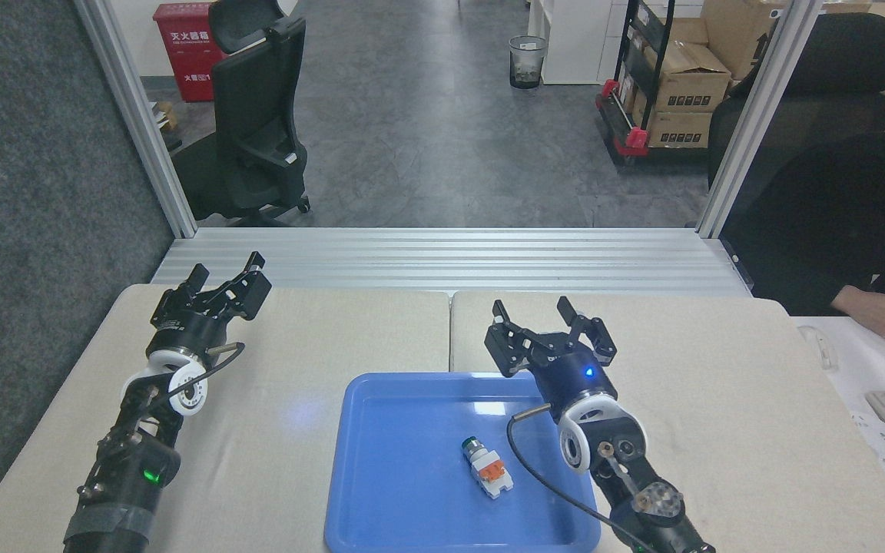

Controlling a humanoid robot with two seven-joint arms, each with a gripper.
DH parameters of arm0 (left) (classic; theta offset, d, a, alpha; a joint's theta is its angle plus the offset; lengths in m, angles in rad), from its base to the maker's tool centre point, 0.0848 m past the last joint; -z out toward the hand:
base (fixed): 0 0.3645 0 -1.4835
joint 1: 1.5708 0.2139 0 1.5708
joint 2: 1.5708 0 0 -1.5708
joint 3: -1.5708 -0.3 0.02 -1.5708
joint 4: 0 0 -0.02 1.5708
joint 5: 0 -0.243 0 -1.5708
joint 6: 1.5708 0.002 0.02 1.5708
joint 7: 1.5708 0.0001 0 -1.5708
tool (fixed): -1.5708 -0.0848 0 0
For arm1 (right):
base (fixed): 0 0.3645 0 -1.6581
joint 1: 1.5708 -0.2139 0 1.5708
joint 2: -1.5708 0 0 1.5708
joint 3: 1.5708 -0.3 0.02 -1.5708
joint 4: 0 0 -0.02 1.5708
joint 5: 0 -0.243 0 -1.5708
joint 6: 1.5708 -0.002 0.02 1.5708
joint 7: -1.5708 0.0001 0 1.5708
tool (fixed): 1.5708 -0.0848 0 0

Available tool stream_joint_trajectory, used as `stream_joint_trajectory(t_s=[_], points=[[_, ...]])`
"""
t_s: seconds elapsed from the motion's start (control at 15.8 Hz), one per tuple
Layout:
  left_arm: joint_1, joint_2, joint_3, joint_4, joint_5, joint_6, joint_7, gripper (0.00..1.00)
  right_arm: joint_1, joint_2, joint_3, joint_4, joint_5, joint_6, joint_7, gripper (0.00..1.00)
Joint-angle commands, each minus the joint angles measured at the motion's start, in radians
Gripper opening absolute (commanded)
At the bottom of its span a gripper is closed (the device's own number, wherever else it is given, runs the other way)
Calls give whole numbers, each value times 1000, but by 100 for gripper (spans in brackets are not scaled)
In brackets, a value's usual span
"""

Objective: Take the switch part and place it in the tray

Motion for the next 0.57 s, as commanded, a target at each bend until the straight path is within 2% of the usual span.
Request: stream_joint_trajectory(t_s=[0.0,0.19,0.51], points=[[0,0,-23,0,0,0,0,100,-82,-214,-169,186,-1,-31,-43,100],[0,0,-23,0,0,0,0,100,-72,-267,-169,211,-1,-28,-46,100],[0,0,-23,0,0,0,0,100,-56,-270,-199,234,-7,-31,-60,100]])
